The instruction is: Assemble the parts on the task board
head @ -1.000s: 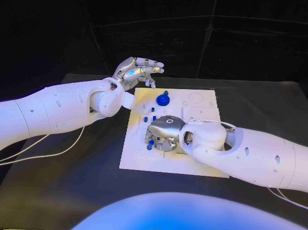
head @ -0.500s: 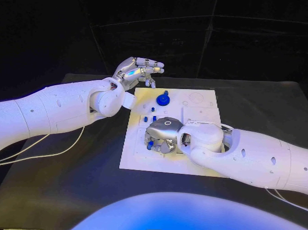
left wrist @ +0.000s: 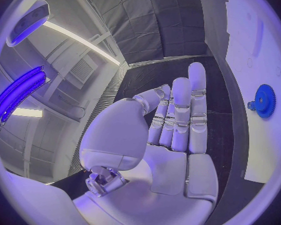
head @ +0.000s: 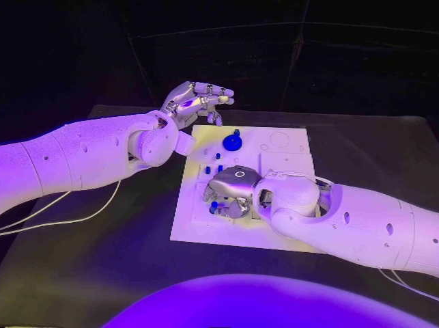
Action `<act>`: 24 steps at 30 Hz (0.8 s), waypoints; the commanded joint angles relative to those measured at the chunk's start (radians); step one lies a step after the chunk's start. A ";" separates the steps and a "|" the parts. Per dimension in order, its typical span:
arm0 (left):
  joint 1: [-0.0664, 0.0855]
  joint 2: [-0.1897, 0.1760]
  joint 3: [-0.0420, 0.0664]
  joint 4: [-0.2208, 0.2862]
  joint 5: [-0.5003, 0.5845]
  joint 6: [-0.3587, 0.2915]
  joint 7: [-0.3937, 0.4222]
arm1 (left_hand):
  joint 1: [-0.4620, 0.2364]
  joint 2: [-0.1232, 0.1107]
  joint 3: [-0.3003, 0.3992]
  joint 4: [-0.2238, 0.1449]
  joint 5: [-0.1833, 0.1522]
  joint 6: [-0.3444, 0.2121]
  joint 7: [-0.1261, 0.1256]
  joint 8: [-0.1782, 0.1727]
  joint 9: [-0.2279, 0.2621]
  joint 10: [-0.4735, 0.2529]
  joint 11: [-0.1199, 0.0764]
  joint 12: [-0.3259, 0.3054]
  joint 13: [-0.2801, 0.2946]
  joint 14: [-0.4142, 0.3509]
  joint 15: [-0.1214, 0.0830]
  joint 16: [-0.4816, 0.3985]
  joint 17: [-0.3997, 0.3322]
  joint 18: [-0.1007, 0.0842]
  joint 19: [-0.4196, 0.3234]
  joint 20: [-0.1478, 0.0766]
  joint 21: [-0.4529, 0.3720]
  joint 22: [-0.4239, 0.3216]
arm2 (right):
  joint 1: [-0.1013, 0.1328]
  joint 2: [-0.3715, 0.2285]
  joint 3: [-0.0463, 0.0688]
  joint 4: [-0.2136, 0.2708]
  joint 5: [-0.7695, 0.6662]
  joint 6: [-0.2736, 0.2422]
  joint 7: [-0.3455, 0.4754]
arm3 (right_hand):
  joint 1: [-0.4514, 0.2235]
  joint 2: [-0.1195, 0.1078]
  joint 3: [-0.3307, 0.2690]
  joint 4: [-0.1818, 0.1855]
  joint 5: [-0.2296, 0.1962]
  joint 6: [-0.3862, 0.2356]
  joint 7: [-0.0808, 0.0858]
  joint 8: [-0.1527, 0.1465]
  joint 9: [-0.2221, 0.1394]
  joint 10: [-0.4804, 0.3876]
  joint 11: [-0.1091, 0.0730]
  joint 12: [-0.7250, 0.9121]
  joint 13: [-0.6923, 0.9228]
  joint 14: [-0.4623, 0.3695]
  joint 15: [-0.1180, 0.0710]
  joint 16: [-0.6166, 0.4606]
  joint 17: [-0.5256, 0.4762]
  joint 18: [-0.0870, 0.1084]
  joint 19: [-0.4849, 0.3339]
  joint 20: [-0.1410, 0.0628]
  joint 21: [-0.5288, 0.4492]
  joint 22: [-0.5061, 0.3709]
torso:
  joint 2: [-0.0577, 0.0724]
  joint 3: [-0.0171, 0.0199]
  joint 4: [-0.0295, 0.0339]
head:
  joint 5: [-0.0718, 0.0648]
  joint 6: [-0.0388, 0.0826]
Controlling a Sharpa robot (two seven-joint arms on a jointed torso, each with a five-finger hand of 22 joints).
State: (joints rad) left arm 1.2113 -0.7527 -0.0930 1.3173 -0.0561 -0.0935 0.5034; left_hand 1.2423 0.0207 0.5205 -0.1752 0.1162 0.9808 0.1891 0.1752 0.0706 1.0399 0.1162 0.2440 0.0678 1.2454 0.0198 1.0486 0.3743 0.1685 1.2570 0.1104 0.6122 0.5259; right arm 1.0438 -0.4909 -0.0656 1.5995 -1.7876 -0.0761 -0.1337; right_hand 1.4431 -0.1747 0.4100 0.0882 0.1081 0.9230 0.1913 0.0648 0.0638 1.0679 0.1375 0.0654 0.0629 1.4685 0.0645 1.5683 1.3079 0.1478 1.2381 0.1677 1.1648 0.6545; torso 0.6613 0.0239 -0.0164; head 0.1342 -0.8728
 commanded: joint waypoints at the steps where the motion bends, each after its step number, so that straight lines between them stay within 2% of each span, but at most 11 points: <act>1: 0.002 0.001 0.001 0.001 0.004 0.013 0.002 | -0.007 0.000 0.007 0.000 0.001 -0.006 0.003 0.005 0.001 -0.005 0.000 0.005 -0.001 -0.009 0.000 0.002 -0.001 0.013 -0.003 0.001 -0.004 -0.001 | 0.001 -0.001 0.000 0.003 0.012 -0.049 0.011 | -0.012 0.003 -0.011 -0.002 -0.005 -0.014 -0.003 -0.002 0.002 0.005 -0.001 0.010 0.003 0.102 0.006 0.003 0.263 0.001 -0.007 0.001 -0.002 0.001 | 0.000 -0.0001 -0.0006 | 0.000 0.000; 4: 0.002 0.001 0.001 0.000 0.004 0.013 0.001 | -0.007 0.000 0.007 0.000 0.001 -0.006 0.003 0.005 0.001 -0.005 0.000 0.005 -0.001 -0.009 0.000 0.002 -0.001 0.013 -0.003 0.001 -0.004 -0.001 | 0.000 -0.005 0.000 0.005 0.014 -0.062 0.010 | -0.025 -0.002 -0.031 -0.001 -0.003 -0.028 -0.008 -0.002 0.002 -0.002 -0.002 0.013 0.003 0.102 0.006 0.003 0.263 0.003 -0.013 0.001 -0.005 -0.007 | 0.000 0.0000 -0.0003 | 0.000 0.000; 9: 0.002 0.000 0.001 0.000 0.004 0.014 0.001 | -0.009 -0.001 0.008 -0.001 0.001 -0.008 0.003 0.006 0.001 -0.007 0.001 0.007 -0.001 -0.010 0.000 0.002 -0.002 0.013 -0.004 0.001 -0.004 -0.001 | -0.001 -0.031 0.000 0.025 0.019 -0.100 0.016 | -0.050 -0.008 -0.104 0.000 0.014 -0.065 -0.018 0.000 0.003 -0.070 0.013 0.008 0.003 0.102 0.019 0.003 0.263 0.012 -0.045 0.009 -0.037 -0.066 | -0.001 0.0008 0.0011 | 0.000 0.000; 14: 0.002 -0.005 0.001 0.001 0.004 0.014 0.000 | -0.009 -0.001 0.008 -0.001 0.001 -0.008 0.003 0.006 0.001 -0.007 0.001 0.007 -0.001 -0.010 0.000 0.002 -0.002 0.013 -0.004 0.001 -0.004 -0.001 | 0.003 -0.112 0.001 0.093 0.059 -0.148 0.025 | -0.057 0.002 -0.191 0.007 0.032 -0.074 -0.022 0.002 0.005 -0.098 0.019 0.025 0.006 0.102 0.025 0.003 0.263 0.015 -0.054 0.016 -0.049 -0.088 | -0.002 -0.0004 -0.0013 | -0.003 0.001; 18: 0.002 -0.009 0.001 0.002 0.004 0.012 -0.001 | -0.009 -0.001 0.008 -0.001 0.001 -0.008 0.003 0.006 0.001 -0.007 0.001 0.007 -0.001 -0.010 0.000 0.002 -0.002 0.013 -0.004 0.001 -0.004 -0.001 | 0.033 -0.208 0.002 0.166 0.144 -0.168 0.021 | -0.054 0.012 -0.258 0.020 0.042 -0.076 -0.024 0.002 0.005 -0.103 0.019 0.045 0.008 0.102 0.024 0.003 0.263 0.016 -0.056 0.016 -0.055 -0.098 | -0.003 -0.0004 -0.0039 | -0.014 0.010; 19: 0.002 -0.010 0.001 0.002 0.004 0.012 -0.002 | -0.009 -0.001 0.008 -0.001 0.001 -0.008 0.003 0.006 0.001 -0.007 0.001 0.007 -0.001 -0.010 0.000 0.002 -0.002 0.013 -0.004 0.001 -0.004 -0.001 | 0.044 -0.236 0.002 0.184 0.175 -0.174 0.017 | -0.053 0.015 -0.275 0.024 0.043 -0.076 -0.024 0.003 0.005 -0.105 0.018 0.050 0.008 0.102 0.024 0.003 0.263 0.016 -0.056 0.016 -0.056 -0.100 | -0.001 0.0003 -0.0042 | -0.021 0.019; 20: 0.002 -0.011 0.001 0.002 0.004 0.012 -0.002 | -0.009 -0.001 0.008 -0.001 0.001 -0.008 0.003 0.006 0.001 -0.007 0.001 0.007 -0.001 -0.010 0.000 0.002 -0.002 0.013 -0.004 0.001 -0.004 -0.001 | 0.046 -0.241 0.002 0.188 0.181 -0.175 0.015 | -0.052 0.016 -0.280 0.025 0.043 -0.076 -0.024 0.003 0.005 -0.105 0.018 0.051 0.008 0.102 0.024 0.003 0.263 0.016 -0.056 0.016 -0.056 -0.100 | -0.001 0.0003 -0.0042 | -0.021 0.019; 22: 0.002 -0.012 0.001 0.003 0.004 0.011 -0.002 | -0.009 -0.001 0.008 -0.001 0.001 -0.008 0.003 0.006 0.001 -0.007 0.001 0.007 -0.001 -0.010 0.000 0.002 -0.002 0.013 -0.004 0.001 -0.004 -0.001 | 0.067 -0.292 0.003 0.215 0.241 -0.188 -0.008 | -0.048 0.029 -0.306 0.036 0.037 -0.072 -0.022 0.004 0.006 -0.095 0.014 0.067 0.010 0.102 0.021 0.003 0.263 0.016 -0.053 0.014 -0.056 -0.100 | -0.001 0.0002 -0.0064 | -0.029 0.026; 23: 0.002 -0.013 0.001 0.002 0.004 0.011 -0.002 | -0.009 -0.001 0.008 -0.001 0.001 -0.008 0.003 0.006 0.001 -0.007 0.001 0.007 -0.001 -0.010 0.000 0.002 -0.002 0.013 -0.004 0.001 -0.004 -0.001 | 0.080 -0.318 0.003 0.225 0.272 -0.196 -0.025 | -0.045 0.039 -0.312 0.039 0.028 -0.067 -0.016 0.006 0.007 -0.085 0.009 0.077 0.012 0.102 0.018 0.003 0.263 0.016 -0.050 0.012 -0.055 -0.097 | -0.001 0.0005 -0.0063 | -0.038 0.031; 24: 0.002 -0.013 0.000 0.002 0.004 0.011 -0.002 | -0.009 -0.001 0.008 -0.001 0.001 -0.008 0.003 0.006 0.001 -0.007 0.001 0.007 -0.001 -0.010 0.000 0.002 -0.002 0.013 -0.004 0.001 -0.004 -0.001 | 0.091 -0.343 0.003 0.231 0.299 -0.204 -0.043 | -0.041 0.051 -0.315 0.042 0.020 -0.052 0.000 0.013 0.009 -0.065 0.003 0.092 0.015 0.102 0.012 0.003 0.263 0.014 -0.044 0.009 -0.050 -0.090 | -0.001 0.0008 -0.0090 | -0.041 0.033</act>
State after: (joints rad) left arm 1.2113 -0.7653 -0.0933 1.3180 -0.0559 -0.0905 0.4992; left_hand 1.2424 0.0207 0.5233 -0.1780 0.1162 0.9771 0.1928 0.1746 0.0706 1.0399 0.1162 0.2440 0.0679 1.2418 0.0161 1.0486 0.3734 0.1685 1.2570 0.1104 0.6122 0.5260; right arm 1.1284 -0.8239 -0.0635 1.8234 -1.6220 -0.2178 -0.1322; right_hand 1.4007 -0.1314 0.0989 0.1291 0.1331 0.8697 0.1807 0.0741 0.0720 0.9931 0.1409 0.1516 0.0769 1.4669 0.0804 1.5683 1.3077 0.1478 1.1899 0.1802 1.1121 0.5613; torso 0.6593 0.0239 -0.0212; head 0.1024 -0.8466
